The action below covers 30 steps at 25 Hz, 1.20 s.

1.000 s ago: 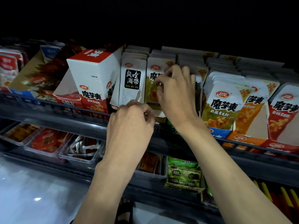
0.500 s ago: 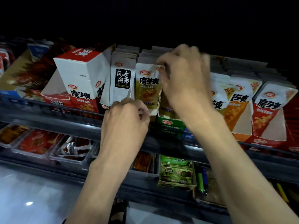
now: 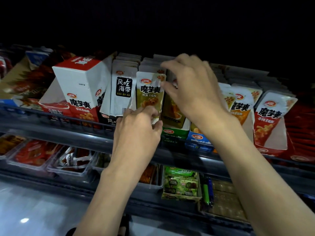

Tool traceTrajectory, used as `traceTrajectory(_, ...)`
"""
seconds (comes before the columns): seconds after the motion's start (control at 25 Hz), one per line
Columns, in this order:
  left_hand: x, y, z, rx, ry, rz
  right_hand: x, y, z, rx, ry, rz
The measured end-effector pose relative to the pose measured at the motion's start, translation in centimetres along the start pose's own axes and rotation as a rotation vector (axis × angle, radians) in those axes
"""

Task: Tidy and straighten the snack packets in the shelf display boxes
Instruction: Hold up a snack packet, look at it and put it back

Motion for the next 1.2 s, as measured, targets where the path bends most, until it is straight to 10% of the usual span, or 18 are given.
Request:
traceTrajectory(0.56,-1.4,0.5,0.0,-0.115,-0.037,-0.038,1.9,5.8,3.8,-0.232,0.237,-0.105)
traceTrajectory(1.2,-1.4,0.5,-0.1,-0.138,-0.065,-0.034,0.1,3.7,3.1,0.02,0.139,-0.328)
Point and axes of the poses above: each hand's wrist, its own z-axis towards the middle knuckle, its own y-axis out of the palm, x = y × z, the point moved 9 cm from there along z, towards the middle knuckle, and after that the axes turned 15 degrees about z, right-handed, at the moved point
